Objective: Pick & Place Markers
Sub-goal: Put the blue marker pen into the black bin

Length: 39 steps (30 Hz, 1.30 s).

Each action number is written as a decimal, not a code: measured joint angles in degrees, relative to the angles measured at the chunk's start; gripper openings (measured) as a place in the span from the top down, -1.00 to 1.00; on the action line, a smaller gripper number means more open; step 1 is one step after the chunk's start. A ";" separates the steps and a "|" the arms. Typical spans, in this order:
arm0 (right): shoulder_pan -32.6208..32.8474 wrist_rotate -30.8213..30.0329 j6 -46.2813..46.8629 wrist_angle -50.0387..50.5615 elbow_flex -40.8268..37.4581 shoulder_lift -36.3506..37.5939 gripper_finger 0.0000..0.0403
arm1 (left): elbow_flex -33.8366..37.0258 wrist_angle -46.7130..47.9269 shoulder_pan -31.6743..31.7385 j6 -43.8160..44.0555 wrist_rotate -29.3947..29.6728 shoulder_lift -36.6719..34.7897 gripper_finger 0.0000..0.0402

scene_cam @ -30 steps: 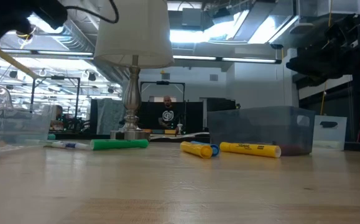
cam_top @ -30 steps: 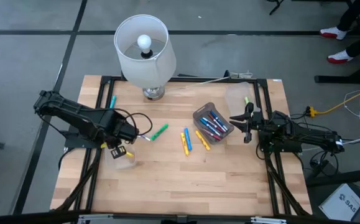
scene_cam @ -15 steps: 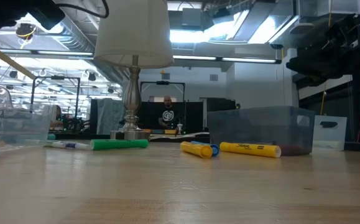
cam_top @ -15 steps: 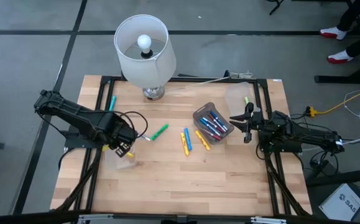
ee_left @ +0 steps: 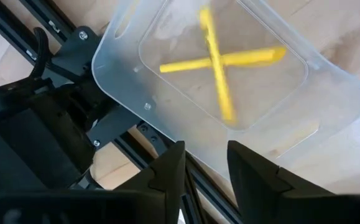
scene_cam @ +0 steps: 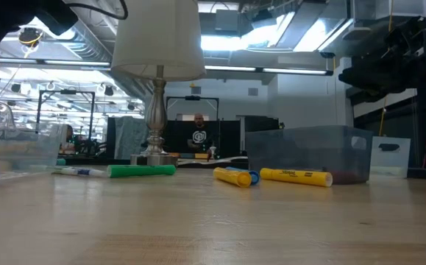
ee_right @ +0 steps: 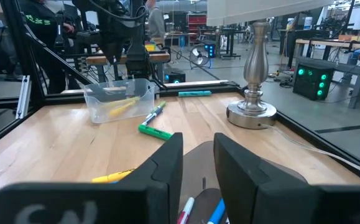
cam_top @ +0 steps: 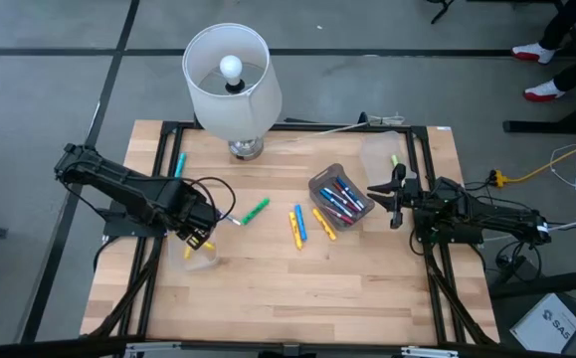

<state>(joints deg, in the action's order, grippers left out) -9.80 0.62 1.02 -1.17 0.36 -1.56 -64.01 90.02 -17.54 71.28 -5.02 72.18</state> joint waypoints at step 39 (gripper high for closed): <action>0.00 0.01 -0.01 -0.02 0.01 0.00 0.55 | 0.00 -21.66 0.55 -23.82 23.49 0.02 0.43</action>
<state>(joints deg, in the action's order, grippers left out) -9.80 0.62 1.02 -1.19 0.37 -1.56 -64.01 68.35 -16.99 47.45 18.48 72.20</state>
